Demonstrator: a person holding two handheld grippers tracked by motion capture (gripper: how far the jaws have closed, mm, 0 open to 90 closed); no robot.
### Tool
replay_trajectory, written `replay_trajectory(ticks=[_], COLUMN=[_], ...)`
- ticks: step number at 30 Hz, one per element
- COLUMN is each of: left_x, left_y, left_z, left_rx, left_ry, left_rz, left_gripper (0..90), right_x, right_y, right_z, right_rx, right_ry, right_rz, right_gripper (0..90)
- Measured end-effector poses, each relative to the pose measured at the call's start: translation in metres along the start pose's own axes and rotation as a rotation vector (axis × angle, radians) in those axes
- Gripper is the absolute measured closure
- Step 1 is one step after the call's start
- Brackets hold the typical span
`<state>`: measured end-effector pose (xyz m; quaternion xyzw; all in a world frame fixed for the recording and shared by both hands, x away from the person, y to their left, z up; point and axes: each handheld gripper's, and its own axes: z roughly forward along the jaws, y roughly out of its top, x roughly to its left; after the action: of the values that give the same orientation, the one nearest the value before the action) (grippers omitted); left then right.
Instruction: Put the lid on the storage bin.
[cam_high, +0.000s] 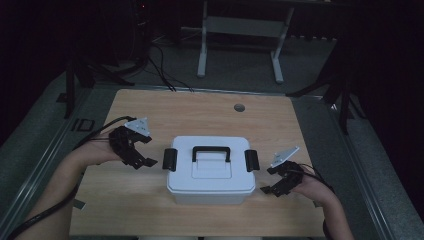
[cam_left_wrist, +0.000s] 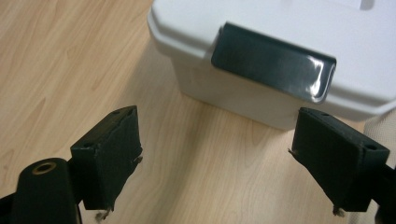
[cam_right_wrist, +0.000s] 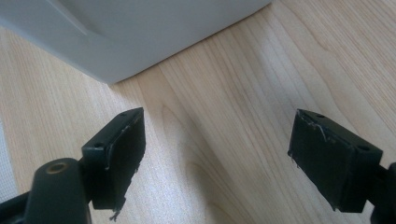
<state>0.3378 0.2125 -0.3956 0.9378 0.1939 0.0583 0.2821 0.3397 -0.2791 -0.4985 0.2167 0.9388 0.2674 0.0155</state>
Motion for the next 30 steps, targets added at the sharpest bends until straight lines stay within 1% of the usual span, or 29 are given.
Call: replay_trajectory(ticks=[2, 5, 6, 7, 9, 10, 12, 18, 20, 23, 24, 25, 26, 30], left_x=[-0.001, -0.001, -0.001, -0.002, -0.002, -0.002, -0.003, -0.004, -0.004, -0.003, -0.003, -0.002, -0.002, 0.0], left_y=[-0.009, -0.017, -0.017, -0.023, -0.028, -0.028, -0.037, -0.049, -0.053, -0.06, -0.062, -0.065, -0.068, -0.078], left_z=[-0.001, -0.001, -0.001, 0.0, 0.0, 0.0, 0.003, 0.009, 0.011, 0.013, 0.014, 0.014, 0.016, 0.022], left_rx=[0.0, 0.006, 0.006, -0.001, -0.004, -0.004, -0.008, -0.008, -0.014, -0.029, -0.04, -0.044, -0.05, -0.053], left_ry=[-0.001, 0.004, 0.004, 0.004, -0.001, -0.001, -0.005, -0.01, -0.012, -0.012, -0.012, -0.006, 0.003, 0.004], left_rz=[-0.009, -0.018, -0.018, -0.031, -0.035, -0.035, -0.046, -0.062, -0.066, -0.082, -0.086, -0.083, -0.089, -0.107], left_gripper=[15.5, 15.5, 15.5, 15.5, 15.5, 15.5, 15.5, 15.5, 15.5, 15.5, 15.5, 15.5, 15.5, 15.5], right_x=[0.0, -0.001, -0.001, -0.001, -0.001, -0.001, -0.001, -0.002, -0.002, -0.002, -0.002, -0.003, -0.003, -0.003], right_y=[-0.001, -0.003, -0.003, -0.004, -0.004, -0.004, -0.005, -0.007, -0.007, -0.008, -0.009, -0.009, -0.01, -0.011], right_z=[-0.001, -0.001, -0.001, -0.001, -0.001, -0.001, -0.001, -0.001, -0.001, -0.001, -0.001, -0.001, -0.001, -0.001], right_rx=[-0.005, -0.007, -0.006, -0.007, -0.009, -0.009, -0.014, -0.016, -0.02, -0.021, -0.022, -0.025, -0.027, -0.031], right_ry=[-0.001, -0.001, -0.002, -0.002, -0.004, -0.004, -0.004, -0.005, -0.008, -0.008, -0.008, -0.009, -0.009, -0.009], right_rz=[0.001, 0.005, 0.008, 0.011, 0.012, 0.012, 0.012, 0.014, 0.014, 0.021, 0.02, 0.022, 0.023, 0.028], right_gripper=[18.2, 18.2, 18.2, 18.2, 18.2, 18.2, 18.2, 18.2, 18.2, 18.2, 18.2, 18.2, 18.2, 18.2])
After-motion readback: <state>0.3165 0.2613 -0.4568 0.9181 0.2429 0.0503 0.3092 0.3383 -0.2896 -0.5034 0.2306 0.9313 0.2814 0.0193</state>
